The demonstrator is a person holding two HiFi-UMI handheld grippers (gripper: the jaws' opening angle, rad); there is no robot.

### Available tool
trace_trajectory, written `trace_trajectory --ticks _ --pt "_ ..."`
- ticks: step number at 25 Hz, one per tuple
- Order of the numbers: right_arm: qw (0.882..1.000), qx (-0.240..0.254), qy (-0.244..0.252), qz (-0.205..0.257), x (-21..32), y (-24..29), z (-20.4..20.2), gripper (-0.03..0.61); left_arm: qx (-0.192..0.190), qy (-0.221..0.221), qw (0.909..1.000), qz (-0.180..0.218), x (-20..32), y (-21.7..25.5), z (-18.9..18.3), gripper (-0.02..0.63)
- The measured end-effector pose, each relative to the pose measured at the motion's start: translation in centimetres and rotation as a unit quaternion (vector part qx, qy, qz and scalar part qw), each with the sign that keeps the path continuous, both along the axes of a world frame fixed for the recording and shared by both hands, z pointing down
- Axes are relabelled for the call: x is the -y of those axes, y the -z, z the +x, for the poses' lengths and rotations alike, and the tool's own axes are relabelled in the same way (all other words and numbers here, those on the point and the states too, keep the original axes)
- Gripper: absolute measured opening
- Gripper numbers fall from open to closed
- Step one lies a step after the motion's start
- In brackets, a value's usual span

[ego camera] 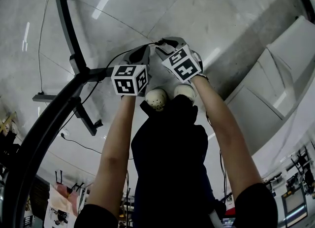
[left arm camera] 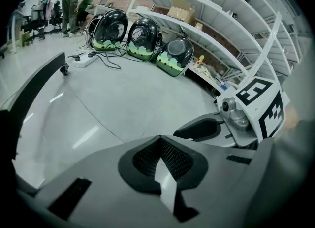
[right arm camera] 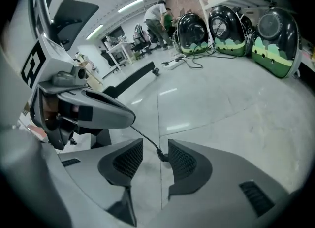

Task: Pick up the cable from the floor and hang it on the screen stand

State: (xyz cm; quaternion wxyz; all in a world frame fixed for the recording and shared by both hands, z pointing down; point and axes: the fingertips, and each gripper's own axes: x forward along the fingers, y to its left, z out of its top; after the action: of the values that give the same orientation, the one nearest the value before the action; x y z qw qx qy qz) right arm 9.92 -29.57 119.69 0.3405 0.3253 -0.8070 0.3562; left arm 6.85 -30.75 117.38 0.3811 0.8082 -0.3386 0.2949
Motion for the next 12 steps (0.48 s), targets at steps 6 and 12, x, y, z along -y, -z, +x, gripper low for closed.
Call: trace_trajectory --ticks 6,12 --pt "0.999 -0.024 0.038 -0.002 -0.3 -3.5 -0.9 0.209 -0.009 0.001 0.9999 0.009 1.3 -1.5 0.0 0.003" --pt "0.994 -0.04 0.095 0.028 0.5 -5.4 -2.2 0.21 -0.013 0.008 0.9998 0.015 2.4 -2.5 -0.3 0.003"
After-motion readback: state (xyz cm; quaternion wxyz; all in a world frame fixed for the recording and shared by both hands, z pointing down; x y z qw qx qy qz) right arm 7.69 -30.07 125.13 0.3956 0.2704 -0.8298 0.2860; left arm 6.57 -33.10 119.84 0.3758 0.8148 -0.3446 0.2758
